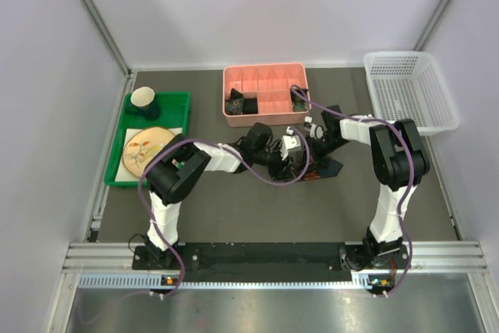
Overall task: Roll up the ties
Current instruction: Roll the tie at the center of the board.
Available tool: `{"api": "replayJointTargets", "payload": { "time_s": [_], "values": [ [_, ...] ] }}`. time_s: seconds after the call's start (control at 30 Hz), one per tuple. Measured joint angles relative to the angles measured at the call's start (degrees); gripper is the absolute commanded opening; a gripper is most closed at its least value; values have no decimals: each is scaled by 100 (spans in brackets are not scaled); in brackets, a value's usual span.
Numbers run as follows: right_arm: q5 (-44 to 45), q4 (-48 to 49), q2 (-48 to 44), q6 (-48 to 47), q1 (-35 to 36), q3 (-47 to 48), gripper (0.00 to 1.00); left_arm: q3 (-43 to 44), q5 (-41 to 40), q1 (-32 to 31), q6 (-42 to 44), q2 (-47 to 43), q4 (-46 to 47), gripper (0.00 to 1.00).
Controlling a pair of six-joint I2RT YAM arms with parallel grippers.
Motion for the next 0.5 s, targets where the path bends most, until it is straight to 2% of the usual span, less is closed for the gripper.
{"api": "replayJointTargets", "payload": {
  "time_s": [0.1, 0.27, 0.3, 0.43, 0.5],
  "values": [
    [-9, 22, 0, 83, 2, -7, 0, 179, -76, -24, 20, 26, -295, 28],
    [-142, 177, -11, 264, 7, -87, 0, 636, -400, -133, 691, 9, -1373, 22],
    [-168, 205, -11, 291, 17, -92, 2, 732, -501, -160, 911, -7, -1646, 21],
    [-293, 256, -11, 251, 118, -101, 22, 1123, -896, -251, 1777, -48, -2712, 20],
    [-396, 170, -11, 201, 118, -101, 27, 1412, -1069, -304, 2140, -13, -3294, 20]
  ]
}}
